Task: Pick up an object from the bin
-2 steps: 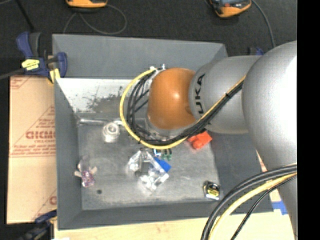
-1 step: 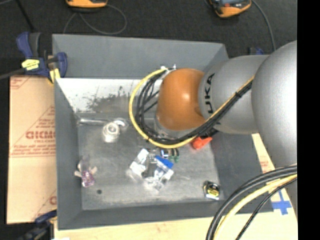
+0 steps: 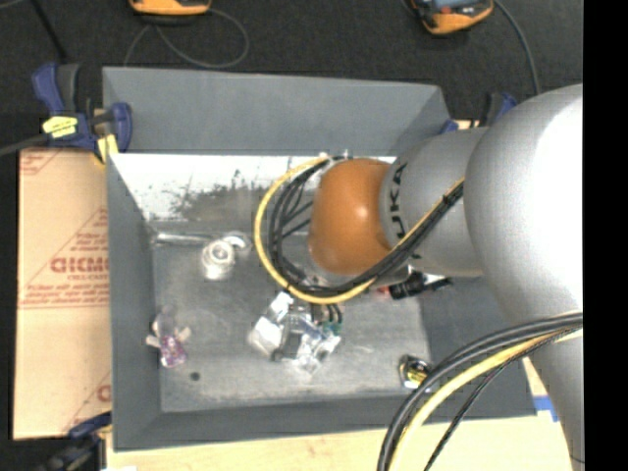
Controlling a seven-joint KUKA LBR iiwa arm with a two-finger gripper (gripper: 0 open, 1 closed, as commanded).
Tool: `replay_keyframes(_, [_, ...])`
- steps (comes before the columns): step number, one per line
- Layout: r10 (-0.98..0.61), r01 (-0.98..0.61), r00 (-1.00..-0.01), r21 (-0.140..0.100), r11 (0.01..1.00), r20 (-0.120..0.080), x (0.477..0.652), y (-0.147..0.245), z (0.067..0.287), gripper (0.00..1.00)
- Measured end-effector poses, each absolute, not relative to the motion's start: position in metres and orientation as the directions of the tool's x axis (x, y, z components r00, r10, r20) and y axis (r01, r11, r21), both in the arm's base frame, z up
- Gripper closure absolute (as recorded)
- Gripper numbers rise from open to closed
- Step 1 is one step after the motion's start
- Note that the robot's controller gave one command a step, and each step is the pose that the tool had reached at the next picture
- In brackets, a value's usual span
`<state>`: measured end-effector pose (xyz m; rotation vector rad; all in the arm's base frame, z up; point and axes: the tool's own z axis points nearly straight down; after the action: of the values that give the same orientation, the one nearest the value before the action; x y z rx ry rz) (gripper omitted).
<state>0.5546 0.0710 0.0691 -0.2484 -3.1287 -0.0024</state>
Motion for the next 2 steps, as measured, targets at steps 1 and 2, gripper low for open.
replay_keyframes(1, [0.259,0.259,-0.966,0.002,0.966,-0.001,0.5401,0.0884,0.0704,0.00])
replay_keyframes(2, [0.261,0.261,-0.965,0.003,0.965,-0.002,0.5405,0.0881,0.0708,1.00])
